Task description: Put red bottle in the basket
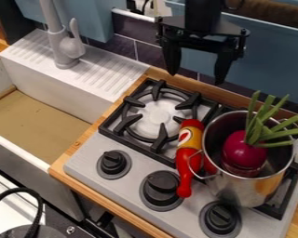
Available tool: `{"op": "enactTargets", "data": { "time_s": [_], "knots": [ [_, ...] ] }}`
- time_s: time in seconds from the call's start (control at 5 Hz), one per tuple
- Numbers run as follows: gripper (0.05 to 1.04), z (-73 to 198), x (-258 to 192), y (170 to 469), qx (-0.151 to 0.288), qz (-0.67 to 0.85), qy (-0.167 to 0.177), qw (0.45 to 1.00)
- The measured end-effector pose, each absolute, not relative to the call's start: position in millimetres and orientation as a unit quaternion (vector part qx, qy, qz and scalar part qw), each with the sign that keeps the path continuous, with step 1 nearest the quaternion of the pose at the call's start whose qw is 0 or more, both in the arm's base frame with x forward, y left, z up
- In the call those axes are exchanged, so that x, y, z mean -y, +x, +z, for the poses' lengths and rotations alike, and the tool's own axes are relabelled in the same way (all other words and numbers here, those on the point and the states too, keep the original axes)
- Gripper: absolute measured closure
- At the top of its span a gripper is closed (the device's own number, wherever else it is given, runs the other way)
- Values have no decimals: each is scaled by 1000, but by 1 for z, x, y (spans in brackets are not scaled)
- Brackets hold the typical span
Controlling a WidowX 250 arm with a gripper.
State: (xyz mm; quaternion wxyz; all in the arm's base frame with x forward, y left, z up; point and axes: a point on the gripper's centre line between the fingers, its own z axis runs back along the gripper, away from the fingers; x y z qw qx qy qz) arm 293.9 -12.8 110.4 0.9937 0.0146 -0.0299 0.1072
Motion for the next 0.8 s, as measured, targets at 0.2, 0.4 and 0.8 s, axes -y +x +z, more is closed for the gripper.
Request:
{"op": "enactTargets", "data": {
  "time_s": [0.2, 0.4, 0.8],
  "knots": [
    [84, 103, 13, 292, 19, 108, 17, 994],
    [84, 89, 8, 285, 18, 114, 20, 993],
    [84, 83, -4, 282, 16, 162, 9, 987]
  ]
}}
